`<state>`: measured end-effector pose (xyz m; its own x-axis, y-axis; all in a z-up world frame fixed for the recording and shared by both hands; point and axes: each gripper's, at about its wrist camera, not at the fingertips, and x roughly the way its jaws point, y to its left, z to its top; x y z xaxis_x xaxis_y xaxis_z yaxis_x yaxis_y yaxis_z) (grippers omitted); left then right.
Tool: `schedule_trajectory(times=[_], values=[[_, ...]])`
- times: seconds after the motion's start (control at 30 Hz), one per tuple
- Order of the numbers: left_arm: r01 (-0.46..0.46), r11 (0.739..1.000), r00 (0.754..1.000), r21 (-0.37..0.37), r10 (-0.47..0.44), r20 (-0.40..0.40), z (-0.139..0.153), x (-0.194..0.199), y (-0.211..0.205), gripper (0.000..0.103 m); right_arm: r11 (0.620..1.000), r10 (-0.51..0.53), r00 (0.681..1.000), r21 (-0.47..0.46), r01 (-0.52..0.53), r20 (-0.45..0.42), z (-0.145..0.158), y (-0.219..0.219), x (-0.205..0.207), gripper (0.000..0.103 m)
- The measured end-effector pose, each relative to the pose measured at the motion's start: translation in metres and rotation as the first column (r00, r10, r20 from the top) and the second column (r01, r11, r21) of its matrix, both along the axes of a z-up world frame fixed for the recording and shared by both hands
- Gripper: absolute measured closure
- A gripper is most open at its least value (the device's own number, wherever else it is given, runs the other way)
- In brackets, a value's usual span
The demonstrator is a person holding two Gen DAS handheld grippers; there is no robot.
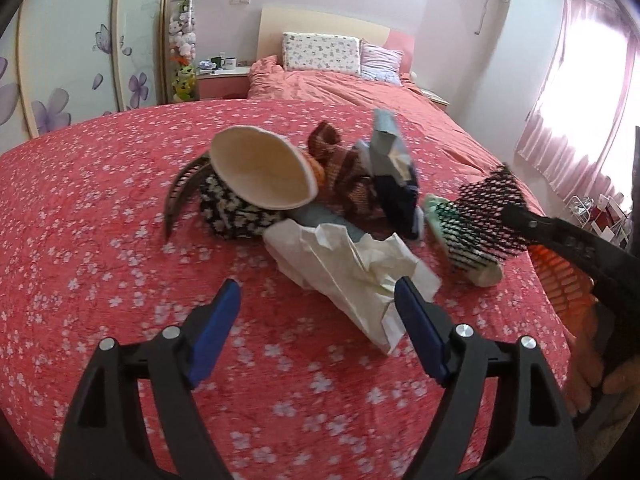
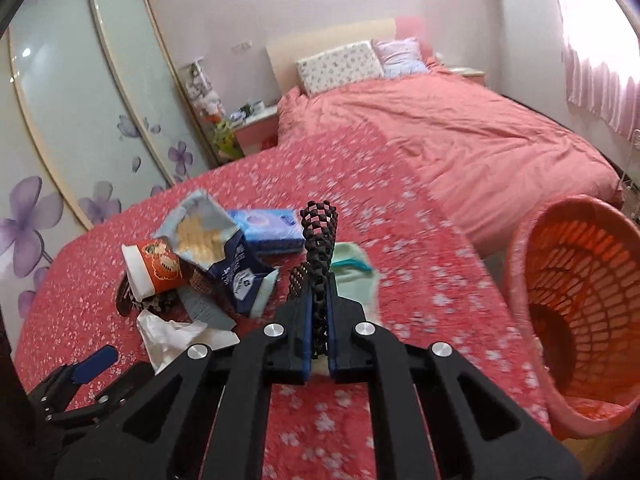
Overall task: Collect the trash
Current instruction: 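Grasp the crumpled white tissue with the left gripper while the right gripper holds the mesh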
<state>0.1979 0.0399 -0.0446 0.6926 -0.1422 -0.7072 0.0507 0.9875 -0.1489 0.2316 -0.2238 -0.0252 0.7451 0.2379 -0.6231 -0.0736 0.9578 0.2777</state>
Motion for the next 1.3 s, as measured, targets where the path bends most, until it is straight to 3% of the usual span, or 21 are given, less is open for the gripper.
schedule_trajectory(times=[0.4, 0.57, 0.73, 0.8, 0.83, 1.0, 1.03, 1.07, 1.3], values=[[0.021, 0.999, 0.999, 0.033, -0.020, -0.030, -0.015, 0.007, -0.030, 0.024, 0.998, -0.056, 0.998, 0.025, 0.056, 0.028, 0.009, -0.032, -0.017, 0.097], [-0.003, 1.000, 0.999, 0.002, 0.003, -0.054, -0.022, 0.018, -0.022, 0.041, 0.998, -0.068, 0.997, 0.021, 0.067, 0.022, 0.007, -0.040, -0.023, 0.097], [-0.006, 1.000, 0.999, -0.017, 0.006, -0.051, -0.023, 0.022, -0.019, 0.051, 0.997, -0.075, 0.997, 0.015, 0.075, 0.025, 0.008, -0.045, -0.028, 0.097], [0.000, 1.000, 0.999, -0.024, -0.001, -0.043, -0.022, 0.019, -0.018, 0.058, 0.997, -0.078, 0.997, 0.015, 0.078, 0.026, 0.008, -0.046, -0.030, 0.097], [0.006, 1.000, 0.999, -0.027, -0.007, -0.039, -0.022, 0.017, -0.018, 0.067, 0.997, -0.080, 0.996, 0.014, 0.080, 0.028, 0.009, -0.047, -0.030, 0.097], [0.028, 0.999, 1.000, -0.021, -0.028, -0.007, -0.017, 0.007, -0.011, 0.071, 0.996, -0.085, 0.996, 0.011, 0.085, 0.035, 0.009, -0.051, -0.038, 0.097], [0.031, 0.999, 1.000, -0.024, -0.031, -0.003, -0.016, 0.006, -0.010, 0.078, 0.996, -0.085, 0.996, 0.011, 0.085, 0.036, 0.010, -0.052, -0.039, 0.097], [0.043, 0.999, 0.999, -0.029, -0.043, -0.002, -0.014, 0.004, -0.009, 0.091, 0.996, -0.085, 0.996, 0.011, 0.085, 0.037, 0.010, -0.052, -0.040, 0.097], [0.035, 0.999, 0.999, -0.009, -0.035, 0.005, -0.008, -0.002, -0.012, 0.094, 0.996, -0.090, 0.994, 0.008, 0.090, 0.054, 0.014, -0.056, -0.050, 0.097]])
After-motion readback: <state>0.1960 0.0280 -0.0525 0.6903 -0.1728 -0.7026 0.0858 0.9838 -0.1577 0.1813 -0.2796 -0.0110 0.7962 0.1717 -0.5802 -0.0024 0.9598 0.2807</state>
